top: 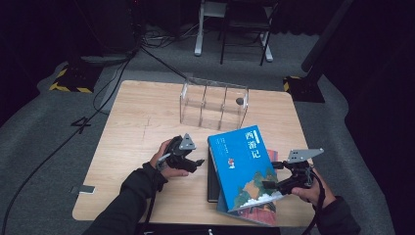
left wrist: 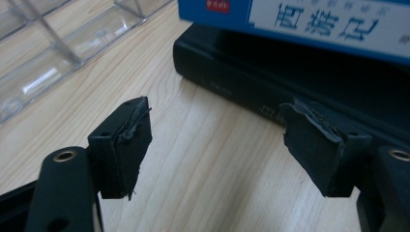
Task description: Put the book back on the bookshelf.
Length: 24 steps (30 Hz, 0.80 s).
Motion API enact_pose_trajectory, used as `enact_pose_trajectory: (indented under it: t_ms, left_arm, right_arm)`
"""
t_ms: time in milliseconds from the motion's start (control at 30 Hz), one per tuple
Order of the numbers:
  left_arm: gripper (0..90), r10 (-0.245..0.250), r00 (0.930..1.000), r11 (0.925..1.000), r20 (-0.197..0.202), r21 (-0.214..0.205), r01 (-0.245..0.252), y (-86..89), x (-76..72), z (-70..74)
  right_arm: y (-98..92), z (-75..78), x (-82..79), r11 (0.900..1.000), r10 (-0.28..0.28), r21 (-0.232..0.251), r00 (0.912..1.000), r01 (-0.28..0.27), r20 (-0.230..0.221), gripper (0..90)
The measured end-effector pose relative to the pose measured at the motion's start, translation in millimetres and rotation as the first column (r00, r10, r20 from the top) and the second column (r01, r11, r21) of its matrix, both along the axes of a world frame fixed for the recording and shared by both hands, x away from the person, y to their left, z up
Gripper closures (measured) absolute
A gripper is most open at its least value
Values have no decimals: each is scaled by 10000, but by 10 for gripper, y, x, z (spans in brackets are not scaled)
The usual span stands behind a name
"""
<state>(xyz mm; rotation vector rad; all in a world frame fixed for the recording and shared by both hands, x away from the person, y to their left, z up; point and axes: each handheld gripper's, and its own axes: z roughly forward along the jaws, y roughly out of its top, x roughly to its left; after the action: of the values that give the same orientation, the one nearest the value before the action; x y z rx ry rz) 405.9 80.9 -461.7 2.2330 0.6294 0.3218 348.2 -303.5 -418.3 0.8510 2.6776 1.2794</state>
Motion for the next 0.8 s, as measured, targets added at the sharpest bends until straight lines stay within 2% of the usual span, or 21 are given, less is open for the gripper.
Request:
enact_pose_trajectory:
  t_ms: [167, 300, 367, 533, 800]
  left_arm:
    - [265, -103, 9999, 9999, 83, -102, 104, -124, 76, -9]
    - [271, -230, 9996, 9997, 143, 1, 230, -211, 97, -23]
    - [270, -159, 9993, 9998, 341, 136, 154, -253, 103, -19]
    - [271, -45, 9988, 9998, 487, 216, 35, -255, 135, -42]
    - [291, 15, 9981, 9996, 623, 290, -34, -292, 196, -68]
  right_arm:
    - [19, 13, -21, 9999, -96, -98, 9998, 97, 151, 146]
    - [40, 33, -43, 9996, -158, -234, 9994, 165, 298, 146]
    - [42, 37, -46, 9996, -141, -252, 9994, 149, 313, 148]
    - [29, 33, -56, 9982, 574, -162, 9983, -573, 28, 148]
    - [4, 19, 42, 9955, 947, 57, 9952, -946, -246, 158]
